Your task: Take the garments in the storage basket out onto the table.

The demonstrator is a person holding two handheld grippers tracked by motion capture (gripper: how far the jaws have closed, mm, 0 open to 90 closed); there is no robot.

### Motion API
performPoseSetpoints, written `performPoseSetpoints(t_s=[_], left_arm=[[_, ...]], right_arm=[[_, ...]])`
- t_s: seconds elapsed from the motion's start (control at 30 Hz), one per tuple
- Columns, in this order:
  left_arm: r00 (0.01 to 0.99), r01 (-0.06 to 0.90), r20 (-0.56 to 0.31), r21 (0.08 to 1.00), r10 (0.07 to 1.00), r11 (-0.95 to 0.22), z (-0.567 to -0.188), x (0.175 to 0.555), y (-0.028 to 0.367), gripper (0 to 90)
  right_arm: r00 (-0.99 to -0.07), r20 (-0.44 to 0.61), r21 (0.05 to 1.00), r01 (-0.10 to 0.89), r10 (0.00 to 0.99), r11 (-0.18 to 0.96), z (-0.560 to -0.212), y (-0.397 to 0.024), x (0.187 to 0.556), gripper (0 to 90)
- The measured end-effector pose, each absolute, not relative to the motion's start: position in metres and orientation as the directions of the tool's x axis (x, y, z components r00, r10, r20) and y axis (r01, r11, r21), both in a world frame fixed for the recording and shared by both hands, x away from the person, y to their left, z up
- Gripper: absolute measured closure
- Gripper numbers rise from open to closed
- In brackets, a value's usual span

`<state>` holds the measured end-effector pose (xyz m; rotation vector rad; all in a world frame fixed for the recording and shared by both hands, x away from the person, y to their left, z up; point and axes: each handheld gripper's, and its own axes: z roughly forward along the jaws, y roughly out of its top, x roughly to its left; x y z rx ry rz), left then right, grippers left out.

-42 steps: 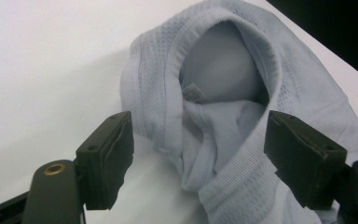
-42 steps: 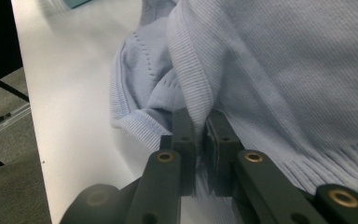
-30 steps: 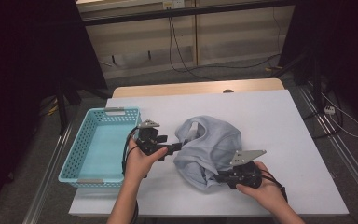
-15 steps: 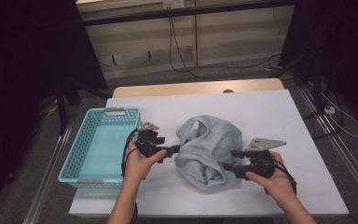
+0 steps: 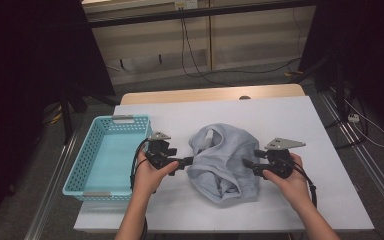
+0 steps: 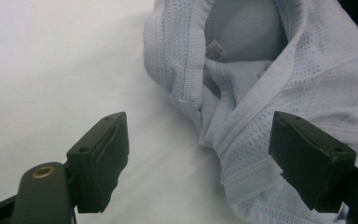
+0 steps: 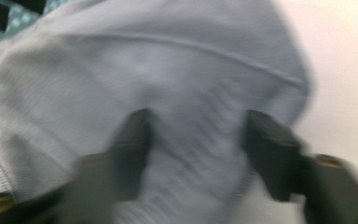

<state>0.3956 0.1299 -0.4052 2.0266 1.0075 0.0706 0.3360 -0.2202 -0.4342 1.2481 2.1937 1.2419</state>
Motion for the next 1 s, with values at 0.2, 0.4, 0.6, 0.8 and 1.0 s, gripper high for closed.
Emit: performPoseSetpoints(t_s=[0.2,0.4,0.6,0.8,1.0], left_arm=[[0.672,0.634,-0.307,0.709,0.674,-0.309,-0.406,0.394,0.132,21.7],[0.669,0.64,-0.303,0.699,0.679,-0.319,-0.409,0.394,0.129,21.9],[0.663,0.667,-0.32,0.663,0.676,-0.34,-0.42,0.395,0.124,29.2],[0.679,0.674,-0.312,0.623,0.664,-0.396,-0.435,0.392,0.11,31.0],[0.69,0.667,-0.291,0.611,0.663,-0.426,-0.443,0.388,0.102,34.6]], right_arm=[[-0.657,-0.01,0.77,0.476,0.754,0.425,-0.446,-0.196,0.333,90.0],[-0.637,0.051,0.755,0.529,0.769,0.388,-0.448,-0.211,0.332,90.0],[-0.634,0.06,0.759,0.531,0.771,0.377,-0.451,-0.214,0.328,90.0],[-0.635,0.057,0.76,0.529,0.771,0.379,-0.451,-0.214,0.326,90.0],[-0.629,0.06,0.765,0.528,0.775,0.369,-0.451,-0.215,0.326,85.4]])
